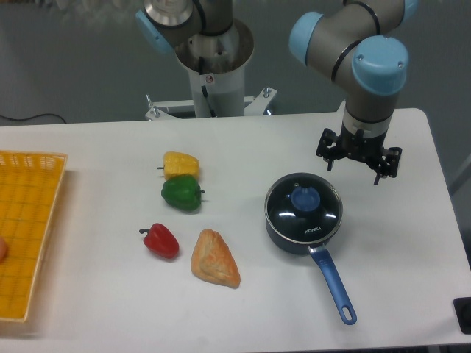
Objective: Open the lid
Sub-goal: 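Move the open gripper over the blue knob of the glass lid, then lower the gripper around the blue lid knob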
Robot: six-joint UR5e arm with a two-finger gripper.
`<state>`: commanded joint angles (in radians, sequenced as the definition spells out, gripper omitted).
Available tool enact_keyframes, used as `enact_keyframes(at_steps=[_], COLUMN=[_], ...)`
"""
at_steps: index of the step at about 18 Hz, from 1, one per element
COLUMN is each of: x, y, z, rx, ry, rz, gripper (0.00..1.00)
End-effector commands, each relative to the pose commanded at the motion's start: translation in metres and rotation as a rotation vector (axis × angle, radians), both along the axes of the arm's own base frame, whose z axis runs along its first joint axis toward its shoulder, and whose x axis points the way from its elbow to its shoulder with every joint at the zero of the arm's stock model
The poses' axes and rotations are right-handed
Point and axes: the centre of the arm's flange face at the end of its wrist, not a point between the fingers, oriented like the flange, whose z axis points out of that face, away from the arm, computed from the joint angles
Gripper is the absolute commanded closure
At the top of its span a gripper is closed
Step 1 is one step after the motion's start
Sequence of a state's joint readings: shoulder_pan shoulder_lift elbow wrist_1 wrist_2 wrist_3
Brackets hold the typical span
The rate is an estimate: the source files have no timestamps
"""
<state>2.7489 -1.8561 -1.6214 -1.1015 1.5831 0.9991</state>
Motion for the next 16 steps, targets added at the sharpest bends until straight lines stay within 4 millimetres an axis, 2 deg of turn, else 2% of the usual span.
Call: enact_keyframes(at_steps=[6, 9, 13, 16], x=[0.001, 0.002, 0.014, 0.026], y=[0.003, 0.006, 0.025, 0.045], z=[-0.004, -0.006, -0.007, -0.009], rx=[0.017, 0.028, 0.132, 0.142], ry=[-0.016, -0.025, -0.09, -0.098], rz=[0.163, 0.186, 0.23, 0.201], gripper=[0.0, 0.0, 0.0, 0.0])
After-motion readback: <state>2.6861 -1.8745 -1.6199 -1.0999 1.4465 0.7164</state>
